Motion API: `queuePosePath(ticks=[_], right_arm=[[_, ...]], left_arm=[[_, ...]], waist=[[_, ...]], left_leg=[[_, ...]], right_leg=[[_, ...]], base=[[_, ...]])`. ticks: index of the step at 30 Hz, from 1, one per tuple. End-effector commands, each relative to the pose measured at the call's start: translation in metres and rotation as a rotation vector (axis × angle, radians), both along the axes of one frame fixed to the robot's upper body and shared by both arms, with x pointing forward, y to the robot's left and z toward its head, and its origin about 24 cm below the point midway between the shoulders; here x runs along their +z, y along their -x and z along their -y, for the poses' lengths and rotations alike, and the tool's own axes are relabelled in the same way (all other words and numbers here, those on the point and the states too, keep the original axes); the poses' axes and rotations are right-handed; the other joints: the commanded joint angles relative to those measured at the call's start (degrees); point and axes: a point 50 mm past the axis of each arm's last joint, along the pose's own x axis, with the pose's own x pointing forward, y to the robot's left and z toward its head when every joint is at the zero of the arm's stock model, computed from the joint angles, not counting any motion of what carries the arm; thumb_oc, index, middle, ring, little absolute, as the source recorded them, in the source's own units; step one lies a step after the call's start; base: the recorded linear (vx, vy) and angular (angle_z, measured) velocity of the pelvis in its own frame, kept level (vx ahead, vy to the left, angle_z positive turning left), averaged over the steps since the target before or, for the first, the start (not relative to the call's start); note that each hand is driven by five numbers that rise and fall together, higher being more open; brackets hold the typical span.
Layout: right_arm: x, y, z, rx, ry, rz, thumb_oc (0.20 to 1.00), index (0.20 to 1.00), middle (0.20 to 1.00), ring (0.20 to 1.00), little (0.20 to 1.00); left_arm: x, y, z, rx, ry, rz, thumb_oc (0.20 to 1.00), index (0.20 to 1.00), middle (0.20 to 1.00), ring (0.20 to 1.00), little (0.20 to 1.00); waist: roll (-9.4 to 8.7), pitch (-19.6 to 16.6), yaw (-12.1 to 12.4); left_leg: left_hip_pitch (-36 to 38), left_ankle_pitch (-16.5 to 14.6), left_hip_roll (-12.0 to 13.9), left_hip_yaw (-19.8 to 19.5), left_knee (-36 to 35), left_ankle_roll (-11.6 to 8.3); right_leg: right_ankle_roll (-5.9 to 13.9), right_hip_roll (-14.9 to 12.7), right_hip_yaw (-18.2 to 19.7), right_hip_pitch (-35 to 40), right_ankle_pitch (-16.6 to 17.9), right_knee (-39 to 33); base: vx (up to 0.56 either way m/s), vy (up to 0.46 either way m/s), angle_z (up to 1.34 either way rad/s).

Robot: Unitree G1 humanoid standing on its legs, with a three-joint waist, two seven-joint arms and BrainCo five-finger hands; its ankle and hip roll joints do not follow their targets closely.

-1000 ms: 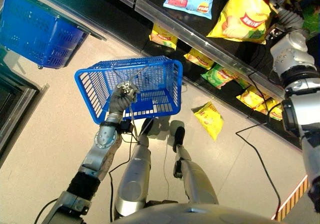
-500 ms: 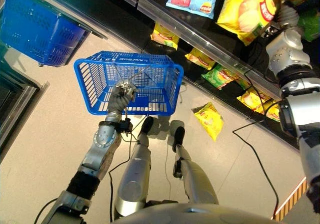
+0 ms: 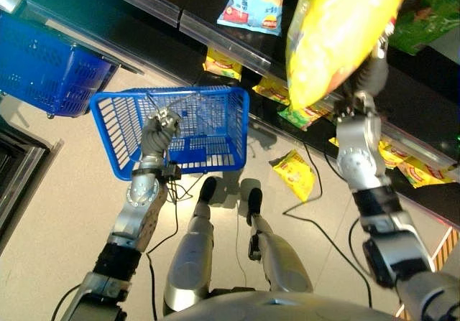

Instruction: Pick up the snacks into the basket

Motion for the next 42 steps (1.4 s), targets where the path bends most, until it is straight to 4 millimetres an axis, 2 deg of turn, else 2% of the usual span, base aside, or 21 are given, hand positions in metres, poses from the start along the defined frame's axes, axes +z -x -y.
queuePosePath(ticks=[1, 4, 5, 6, 7, 9, 10, 11, 13, 14, 15, 16, 22, 24, 26, 29, 33, 38, 39, 40, 42], right_arm=[[0.014, 0.009, -0.005, 0.084, 0.151, 0.123, 0.200, 0.200, 0.200, 0.200, 0.200], [-0.007, 0.015, -0.014, 0.168, 0.220, 0.049, 0.200, 0.200, 0.200, 0.200, 0.200], [-0.007, 0.015, -0.014, 0.168, 0.220, 0.049, 0.200, 0.200, 0.200, 0.200, 0.200], [-0.026, 0.016, -0.024, 0.237, 0.261, -0.025, 0.200, 0.200, 0.200, 0.200, 0.200], [-0.026, 0.016, -0.024, 0.237, 0.261, -0.024, 0.200, 0.200, 0.200, 0.200, 0.200], [-0.051, 0.015, -0.045, 0.327, 0.303, -0.121, 0.200, 0.200, 0.200, 0.200, 0.200], [-0.051, 0.015, -0.045, 0.327, 0.303, -0.121, 0.200, 0.200, 0.200, 0.200, 0.200], [-0.062, 0.013, -0.060, 0.383, 0.330, -0.162, 0.200, 0.200, 0.200, 0.200, 0.200], [-0.075, 0.009, -0.075, 0.405, 0.430, -0.217, 0.200, 0.200, 0.200, 0.200, 0.200], [-0.074, 0.009, -0.075, 0.405, 0.430, -0.216, 0.200, 0.200, 0.200, 0.200, 0.200], [-0.081, 0.002, -0.090, 0.421, 0.514, -0.239, 0.200, 0.200, 0.200, 0.200, 0.200], [-0.079, -0.002, -0.096, 0.410, 0.584, -0.233, 0.200, 0.200, 0.200, 0.200, 0.200], [-0.071, -0.028, -0.131, 0.395, 0.697, -0.233, 0.200, 0.200, 0.200, 0.200, 0.200], [-0.063, -0.036, -0.144, 0.378, 0.765, -0.213, 0.200, 0.200, 0.200, 0.200, 0.200], [-0.062, -0.042, -0.150, 0.356, 0.771, -0.234, 0.200, 0.200, 0.200, 0.200, 0.200], [-0.052, -0.061, -0.147, 0.274, 0.836, -0.262, 0.200, 0.200, 0.200, 0.200, 0.200], [-0.041, -0.084, -0.132, 0.148, 0.905, -0.325, 0.200, 0.200, 0.200, 0.200, 0.200], [-0.010, -0.107, -0.102, -0.002, 0.864, -0.376, 0.200, 0.200, 0.200, 0.200, 0.200], [0.001, -0.113, -0.089, -0.073, 0.859, -0.399, 0.200, 0.200, 0.200, 0.200, 0.200], [0.001, -0.114, -0.089, -0.073, 0.859, -0.398, 0.200, 0.200, 0.200, 0.200, 0.200], [0.010, -0.119, -0.073, -0.138, 0.855, -0.438, 0.200, 0.200, 0.200, 0.200, 0.200]], left_arm=[[0.048, 0.008, 0.006, -0.056, 0.008, 0.263, 0.200, 0.200, 0.200, 0.200, 0.200], [0.053, 0.007, 0.009, -0.078, 0.034, 0.284, 0.200, 0.200, 0.200, 0.200, 0.200], [0.053, 0.007, 0.009, -0.078, 0.034, 0.284, 0.200, 0.200, 0.200, 0.200, 0.200], [0.058, 0.004, 0.015, -0.106, 0.033, 0.300, 0.200, 0.200, 0.200, 0.200, 0.200], [0.058, 0.003, 0.015, -0.106, 0.033, 0.300, 0.200, 0.200, 0.200, 0.200, 0.200], [0.070, -0.004, 0.028, -0.149, 0.042, 0.346, 0.200, 0.200, 0.200, 0.200, 0.200], [0.071, -0.004, 0.028, -0.149, 0.042, 0.346, 0.200, 0.200, 0.200, 0.200, 0.200], [0.078, -0.010, 0.039, -0.175, 0.062, 0.369, 0.200, 0.200, 0.200, 0.200, 0.200], [0.086, -0.014, 0.053, -0.215, 0.089, 0.391, 0.200, 0.200, 0.200, 0.200, 0.200], [0.087, -0.014, 0.053, -0.215, 0.089, 0.392, 0.200, 0.200, 0.200, 0.200, 0.200], [0.094, -0.016, 0.066, -0.256, 0.108, 0.414, 0.200, 0.200, 0.200, 0.200, 0.200], [0.097, -0.017, 0.072, -0.273, 0.111, 0.425, 0.200, 0.200, 0.200, 0.200, 0.200], [0.109, -0.018, 0.108, -0.383, 0.127, 0.455, 0.200, 0.200, 0.200, 0.200, 0.200], [0.112, -0.017, 0.119, -0.427, 0.145, 0.453, 0.200, 0.200, 0.200, 0.200, 0.200], [0.117, -0.015, 0.128, -0.460, 0.156, 0.469, 0.200, 0.200, 0.200, 0.200, 0.200], [0.125, -0.011, 0.140, -0.514, 0.166, 0.493, 0.200, 0.200, 0.200, 0.200, 0.200], [0.134, -0.006, 0.154, -0.587, 0.179, 0.516, 0.200, 0.200, 0.200, 0.200, 0.200], [0.140, 0.002, 0.168, -0.671, 0.189, 0.534, 0.200, 0.200, 0.200, 0.200, 0.200], [0.139, 0.003, 0.172, -0.704, 0.192, 0.520, 0.200, 0.200, 0.200, 0.200, 0.200], [0.139, 0.003, 0.172, -0.705, 0.192, 0.521, 0.200, 0.200, 0.200, 0.200, 0.200], [0.139, 0.005, 0.176, -0.742, 0.192, 0.511, 0.200, 0.200, 0.200, 0.200, 0.200]], waist=[[-0.04, -8.08, -2.19], [-0.16, -8.45, -2.92], [-0.16, -8.47, -2.92], [-0.08, -8.26, -3.22], [-0.07, -8.28, -3.22], [0.28, -6.89, -3.47], [0.28, -6.90, -3.47], [0.51, -5.73, -3.48], [0.85, -4.23, -3.27], [0.85, -4.18, -3.29], [1.42, -2.39, -2.88], [1.67, -1.53, -2.64], [2.93, 2.83, -1.45], [3.24, 3.99, -0.92], [3.50, 4.75, -0.56], [4.13, 5.73, 0.38], [5.18, 5.73, 1.34], [6.44, 5.73, 2.48], [6.87, 5.73, 2.85], [6.87, 5.73, 2.86], [7.48, 5.73, 3.48]], left_leg=[[1.51, -5.10, 0.21, 0.16, 1.28, -0.61], [1.55, -4.22, 0.70, 0.82, 0.01, -0.66], [1.55, -4.22, 0.70, 0.83, 0.00, -0.66], [1.25, -3.95, 0.73, 1.08, -0.01, -0.74], [1.22, -3.95, 0.73, 1.08, -0.01, -0.74], [-0.03, -3.63, 0.65, 1.26, 0.59, -0.99], [-0.04, -3.64, 0.65, 1.26, 0.59, -0.99], [-0.66, -3.32, 0.61, 1.16, 0.64, -1.07], [-1.46, -3.23, 0.44, 1.12, 0.99, -1.15], [-1.49, -3.26, 0.44, 1.10, 1.04, -1.15], [-2.69, -3.06, 0.14, 1.08, 1.64, -1.32], [-3.30, -3.01, 0.07, 1.02, 1.89, -1.34], [-6.71, -2.27, -0.55, 0.98, 2.98, -1.36], [-7.57, -2.11, -0.73, 1.03, 3.16, -1.32], [-7.96, -2.09, -0.94, 1.04, 3.26, -1.25], [-8.76, -2.13, -1.26, 1.03, 3.52, -1.14], [-10.19, -2.06, -1.68, 0.59, 3.54, -1.09], [-11.08, -1.72, -2.20, -0.13, 3.26, -1.01], [-11.24, -1.65, -2.48, -0.32, 3.27, -0.94], [-11.29, -1.65, -2.48, -0.33, 3.27, -0.94], [-11.40, -1.67, -2.70, -0.50, 3.33, -0.84]], right_leg=[[4.32, -2.55, 0.07, -0.85, -5.21, 4.17], [4.40, -2.42, 0.49, -1.45, -4.57, 3.92], [4.40, -2.42, 0.49, -1.46, -4.57, 3.92], [4.42, -2.31, 0.73, -1.98, -4.36, 4.00], [4.42, -2.30, 0.73, -2.01, -4.36, 4.01], [4.32, -2.15, 0.85, -3.36, -4.35, 4.61], [4.32, -2.15, 0.85, -3.37, -4.35, 4.61], [4.22, -2.09, 0.84, -4.08, -4.27, 4.99], [4.20, -2.14, 0.58, -4.80, -4.21, 5.51], [4.20, -2.14, 0.57, -4.81, -4.23, 5.54], [4.10, -2.18, 0.17, -5.85, -4.25, 6.43], [4.08, -2.10, 0.04, -6.57, -4.29, 7.00], [4.02, -2.16, -0.51, -10.00, -4.07, 8.67], [4.01, -2.13, -0.54, -10.96, -3.97, 9.01], [3.98, -2.18, -0.69, -11.30, -4.00, 9.09], [3.93, -2.24, -0.94, -12.08, -4.07, 9.36], [3.88, -2.43, -1.46, -13.33, -4.08, 9.42], [4.03, -2.84, -2.28, -14.13, -3.70, 9.23], [4.11, -3.00, -2.38, -14.18, -3.52, 9.10], [4.11, -3.00, -2.39, -14.22, -3.50, 9.08], [4.17, -3.13, -2.43, -14.32, -3.40, 9.03]], base=[[-0.03, 0.003, -0.14], [-0.03, -0.001, -0.03], [-0.05, 0.003, -0.13], [-0.03, 0.001, -0.15], [-0.07, 0.010, -0.16], [-0.07, 0.011, -0.08], [-0.07, 0.003, -0.02], [-0.06, -0.006, 0.00], [-0.06, -0.010, 0.04], [-0.09, -0.007, 0.06], [-0.10, -0.007, 0.04], [-0.13, -0.007, 0.07], [-0.08, -0.005, 0.09], [-0.07, -0.018, 0.02], [-0.05, -0.008, 0.03], [-0.05, 0.000, 0.04], [-0.02, -0.002, 0.04], [-0.02, 0.005, 0.15], [-0.02, 0.016, 0.19], [-0.01, 0.018, 0.13], [-0.01, 0.013, 0.05]])
